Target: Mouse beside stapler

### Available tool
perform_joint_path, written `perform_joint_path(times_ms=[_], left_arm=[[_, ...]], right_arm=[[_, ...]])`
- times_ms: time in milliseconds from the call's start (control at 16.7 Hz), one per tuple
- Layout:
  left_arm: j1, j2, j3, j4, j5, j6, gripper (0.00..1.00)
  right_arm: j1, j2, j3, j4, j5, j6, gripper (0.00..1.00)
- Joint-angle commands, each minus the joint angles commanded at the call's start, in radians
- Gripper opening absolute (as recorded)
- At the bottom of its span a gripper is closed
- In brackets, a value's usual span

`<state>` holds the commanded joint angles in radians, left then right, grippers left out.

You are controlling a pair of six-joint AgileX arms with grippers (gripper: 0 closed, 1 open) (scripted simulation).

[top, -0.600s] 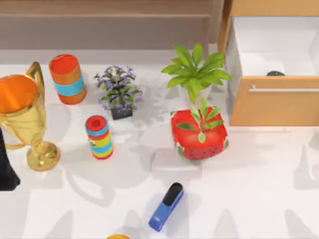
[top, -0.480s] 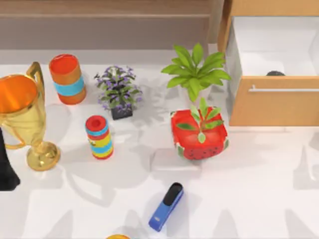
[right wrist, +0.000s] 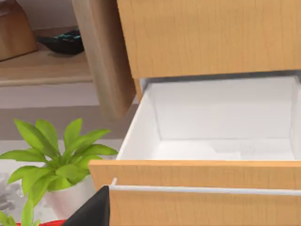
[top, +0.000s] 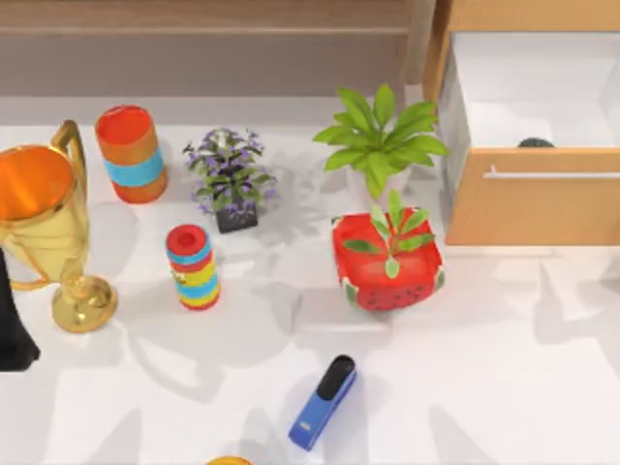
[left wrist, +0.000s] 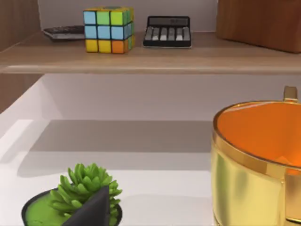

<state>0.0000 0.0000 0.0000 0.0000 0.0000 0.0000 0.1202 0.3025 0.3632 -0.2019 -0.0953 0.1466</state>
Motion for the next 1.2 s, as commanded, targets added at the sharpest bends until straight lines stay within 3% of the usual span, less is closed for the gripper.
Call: perform_joint_path(times_ms=[600, 1200], left_arm=[[0.0, 0.0, 0.0, 0.0, 0.0, 0.0, 1.0], [0.0, 0.0, 0.0, 0.0, 0.0, 0.0, 1.0]], right_arm=[[0.164, 0.935, 1.031, -0.552, -0.119, 0.151, 1.0], [0.034, 1.801, 1.603, -0.92, 0.02, 0.01, 1.0]])
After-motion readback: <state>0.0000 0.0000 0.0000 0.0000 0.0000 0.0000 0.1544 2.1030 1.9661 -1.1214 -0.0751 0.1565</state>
